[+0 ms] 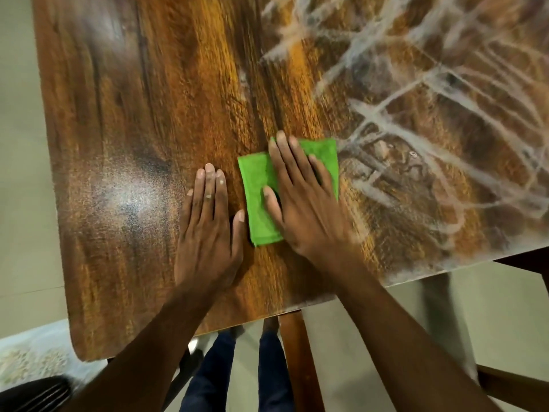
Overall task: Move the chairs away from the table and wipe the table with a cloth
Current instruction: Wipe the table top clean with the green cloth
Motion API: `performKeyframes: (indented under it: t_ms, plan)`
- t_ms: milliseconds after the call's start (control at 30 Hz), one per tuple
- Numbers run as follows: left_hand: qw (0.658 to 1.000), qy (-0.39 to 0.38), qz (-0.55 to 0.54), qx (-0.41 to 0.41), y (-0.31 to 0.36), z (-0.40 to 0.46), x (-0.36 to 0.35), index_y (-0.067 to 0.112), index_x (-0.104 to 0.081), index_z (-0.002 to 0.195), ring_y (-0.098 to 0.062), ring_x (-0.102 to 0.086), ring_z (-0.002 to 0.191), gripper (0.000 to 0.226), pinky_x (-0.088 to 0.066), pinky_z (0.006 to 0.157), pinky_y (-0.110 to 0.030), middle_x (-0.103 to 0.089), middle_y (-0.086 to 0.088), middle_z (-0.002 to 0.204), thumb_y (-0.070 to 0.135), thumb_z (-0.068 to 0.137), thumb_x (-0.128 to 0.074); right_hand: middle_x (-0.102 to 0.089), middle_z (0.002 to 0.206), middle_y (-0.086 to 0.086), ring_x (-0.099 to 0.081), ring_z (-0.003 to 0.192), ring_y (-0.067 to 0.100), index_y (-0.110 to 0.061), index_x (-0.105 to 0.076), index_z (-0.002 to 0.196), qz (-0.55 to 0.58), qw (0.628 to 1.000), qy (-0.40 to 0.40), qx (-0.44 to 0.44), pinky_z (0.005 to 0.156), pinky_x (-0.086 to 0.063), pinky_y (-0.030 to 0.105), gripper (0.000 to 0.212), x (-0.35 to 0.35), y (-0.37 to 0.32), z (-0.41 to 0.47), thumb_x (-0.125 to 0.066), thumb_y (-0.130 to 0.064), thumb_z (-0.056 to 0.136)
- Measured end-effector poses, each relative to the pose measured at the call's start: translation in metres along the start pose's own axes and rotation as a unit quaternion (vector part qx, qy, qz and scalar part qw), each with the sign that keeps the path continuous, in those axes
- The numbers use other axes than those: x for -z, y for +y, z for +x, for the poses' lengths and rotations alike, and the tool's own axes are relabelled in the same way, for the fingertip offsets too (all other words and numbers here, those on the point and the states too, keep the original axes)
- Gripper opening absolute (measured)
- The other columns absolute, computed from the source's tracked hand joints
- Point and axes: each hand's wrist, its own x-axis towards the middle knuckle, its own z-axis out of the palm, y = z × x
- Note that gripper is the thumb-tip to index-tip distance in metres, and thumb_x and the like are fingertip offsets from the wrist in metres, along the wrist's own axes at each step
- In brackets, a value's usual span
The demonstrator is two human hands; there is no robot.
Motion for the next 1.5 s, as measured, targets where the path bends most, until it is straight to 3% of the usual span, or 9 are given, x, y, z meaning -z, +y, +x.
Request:
performKeyframes:
  t_ms: [167,267,467,667,900,1100,1267,1400,1500]
  plan:
    - [1.0,-0.002,-0.006,0.013,0.001,0.001,0.0,0.006,-0.011,0.168,-0.018,0.001,0.165,0.067,-0.011,0.134,-0.045,-0.004,-0.011,0.178,0.04,0.112,-0.024,-0.013,0.178,0.006,-0.011,0.165,0.021,-0.013,-0.018,0.169,-0.017,1.0,0.013,0.01,0.132,-0.015,0.044,0.071,-0.007,-0.011,0.133,-0.025,-0.049,0.109]
    - [1.0,-0.005,-0.016,0.016,0.001,0.001,0.0,0.006,-0.009,0.168,-0.018,0.002,0.165,0.067,-0.01,0.134,-0.044,-0.003,-0.01,0.178,0.039,0.112,-0.024,-0.014,0.178,0.004,-0.011,0.165,0.019,-0.014,-0.018,0.169,-0.021,1.0,0.0,0.02,0.132,-0.013,0.043,0.069,-0.008,-0.022,0.156,-0.023,-0.048,0.11]
    - [0.999,-0.001,-0.038,0.003,0.0,0.0,0.001,0.003,-0.008,0.168,-0.021,0.004,0.165,0.064,-0.011,0.134,-0.047,0.001,-0.012,0.178,0.027,0.111,-0.026,-0.008,0.179,0.002,-0.004,0.165,0.017,-0.016,-0.012,0.17,-0.022,0.999,-0.007,0.027,0.133,-0.013,0.045,0.064,-0.003,-0.009,0.035,-0.022,-0.044,0.114]
    - [0.999,-0.001,-0.038,0.002,-0.001,0.001,0.0,0.003,-0.009,0.168,-0.021,0.004,0.165,0.066,-0.011,0.134,-0.047,0.001,-0.013,0.178,0.024,0.108,-0.028,-0.002,0.179,-0.001,-0.002,0.165,0.016,-0.019,-0.01,0.171,0.002,0.998,-0.066,0.006,0.132,-0.02,0.049,0.068,0.006,-0.014,-0.104,-0.038,-0.041,0.112]
    - [0.998,-0.006,-0.061,0.009,0.001,0.002,0.001,0.004,-0.006,0.168,-0.02,0.006,0.165,0.065,-0.009,0.134,-0.048,0.001,-0.012,0.178,0.026,0.109,-0.026,0.002,0.179,0.001,0.003,0.165,0.015,-0.018,-0.006,0.171,0.027,0.999,-0.042,-0.022,0.133,-0.012,0.047,0.072,0.004,0.025,-0.044,-0.037,-0.045,0.111]
    - [0.997,0.011,-0.076,0.001,0.0,0.0,-0.001,0.002,-0.009,0.167,-0.024,0.002,0.165,0.065,-0.008,0.134,-0.048,-0.002,-0.014,0.177,0.025,0.11,-0.03,-0.013,0.178,0.01,-0.01,0.165,0.021,-0.01,-0.017,0.169,0.004,0.995,0.039,-0.092,0.133,-0.011,0.042,0.07,0.005,0.082,0.0,-0.028,-0.048,0.112]
    - [0.998,0.031,-0.052,0.004,0.005,0.001,-0.002,0.002,-0.011,0.167,-0.025,0.0,0.165,0.065,-0.009,0.134,-0.047,-0.004,-0.015,0.177,0.025,0.109,-0.03,-0.012,0.178,0.009,-0.009,0.165,0.021,-0.01,-0.016,0.169,0.016,0.994,0.027,-0.101,0.133,-0.014,0.047,0.073,0.001,0.032,-0.045,-0.029,-0.051,0.11]
    - [0.996,0.053,-0.066,-0.004,0.005,0.0,-0.003,0.001,-0.015,0.166,-0.025,-0.003,0.165,0.063,-0.007,0.134,-0.046,-0.007,-0.016,0.177,0.023,0.109,-0.028,-0.001,0.179,0.005,0.002,0.166,0.018,-0.014,-0.007,0.17,0.018,0.999,-0.035,-0.026,0.134,-0.008,0.045,0.078,-0.007,-0.031,-0.095,-0.035,-0.051,0.108]
    - [0.997,0.06,-0.058,-0.004,-0.001,-0.001,-0.002,0.002,-0.015,0.166,-0.025,-0.003,0.165,0.062,-0.006,0.134,-0.044,-0.008,-0.015,0.177,0.023,0.109,-0.027,-0.005,0.179,0.003,-0.001,0.165,0.015,-0.015,-0.012,0.17,0.018,0.999,-0.034,0.018,0.133,-0.01,0.043,0.075,-0.007,-0.026,-0.113,-0.038,-0.049,0.108]
